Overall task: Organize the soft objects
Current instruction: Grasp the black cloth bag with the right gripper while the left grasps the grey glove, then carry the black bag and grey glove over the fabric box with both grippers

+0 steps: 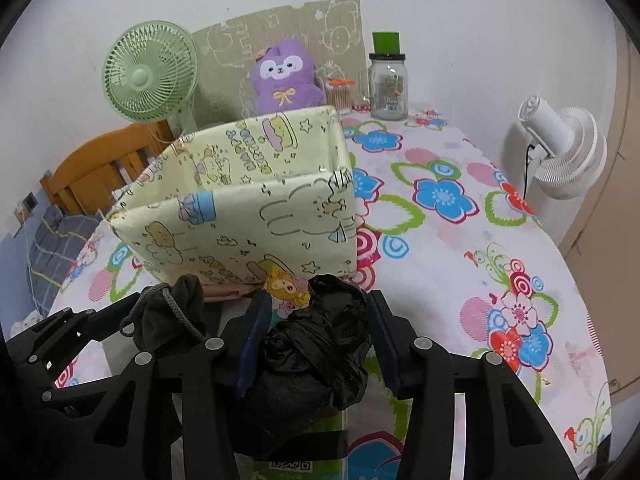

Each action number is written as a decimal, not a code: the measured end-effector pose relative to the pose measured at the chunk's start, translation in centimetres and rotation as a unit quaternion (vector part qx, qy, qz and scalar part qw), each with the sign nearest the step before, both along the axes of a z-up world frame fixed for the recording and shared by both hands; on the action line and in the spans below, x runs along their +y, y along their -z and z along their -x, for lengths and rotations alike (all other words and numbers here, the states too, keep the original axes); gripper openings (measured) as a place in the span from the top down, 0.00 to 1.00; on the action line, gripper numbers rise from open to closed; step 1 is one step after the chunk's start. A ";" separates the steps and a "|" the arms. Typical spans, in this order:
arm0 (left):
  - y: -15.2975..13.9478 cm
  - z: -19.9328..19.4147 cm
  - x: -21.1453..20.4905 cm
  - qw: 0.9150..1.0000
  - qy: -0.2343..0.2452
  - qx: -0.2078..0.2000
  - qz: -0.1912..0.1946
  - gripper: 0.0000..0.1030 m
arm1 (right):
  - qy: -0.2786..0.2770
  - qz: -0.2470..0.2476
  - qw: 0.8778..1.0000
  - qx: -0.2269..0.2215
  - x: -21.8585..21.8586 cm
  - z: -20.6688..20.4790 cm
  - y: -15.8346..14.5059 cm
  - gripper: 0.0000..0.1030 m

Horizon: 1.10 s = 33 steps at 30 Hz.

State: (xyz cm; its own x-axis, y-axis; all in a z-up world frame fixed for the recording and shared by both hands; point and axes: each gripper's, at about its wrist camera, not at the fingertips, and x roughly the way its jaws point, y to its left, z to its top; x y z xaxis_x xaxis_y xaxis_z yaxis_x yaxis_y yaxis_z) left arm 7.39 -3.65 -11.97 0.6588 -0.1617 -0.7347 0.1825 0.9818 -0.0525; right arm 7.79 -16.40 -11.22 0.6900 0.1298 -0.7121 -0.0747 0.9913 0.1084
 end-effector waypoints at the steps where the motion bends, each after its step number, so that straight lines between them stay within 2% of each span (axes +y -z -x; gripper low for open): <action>1: -0.3 0.2 0.1 1.000 0.000 -0.004 0.000 0.43 | 0.000 0.000 1.000 -0.002 0.0 0.1 -0.2 0.50; 12: -2.1 1.1 0.4 1.000 -0.002 -0.029 -0.002 0.43 | -0.003 -0.005 1.000 -0.027 0.3 0.8 -1.9 0.59; 15: -2.4 1.2 0.6 0.999 -0.006 -0.033 -0.001 0.43 | -0.008 -0.006 0.999 -0.031 0.5 0.7 -2.3 0.65; 16: -2.5 1.3 0.6 0.999 -0.007 -0.035 -0.001 0.43 | -0.011 -0.006 0.999 -0.033 0.6 0.8 -2.4 0.73; 17: -2.7 1.3 0.7 0.999 -0.008 -0.037 0.000 0.43 | -0.013 -0.003 0.999 -0.034 0.7 0.8 -2.5 0.77; 24: -4.1 1.6 1.0 0.998 -0.012 -0.054 0.002 0.43 | -0.023 -0.005 0.999 -0.040 1.1 0.9 -3.2 0.79; 33: -6.2 1.9 1.4 0.997 -0.015 -0.076 0.005 0.43 | -0.027 0.000 0.997 -0.066 1.6 1.5 -5.8 0.79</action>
State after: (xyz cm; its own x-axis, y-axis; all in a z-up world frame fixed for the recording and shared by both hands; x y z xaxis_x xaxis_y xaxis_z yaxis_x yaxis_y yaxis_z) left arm 5.46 -2.23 -5.77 0.7664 -0.1470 -0.6253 0.1603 0.9864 -0.0354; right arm 6.31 -14.85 -5.44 0.7697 0.1687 -0.6157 -0.1415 0.9855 0.0932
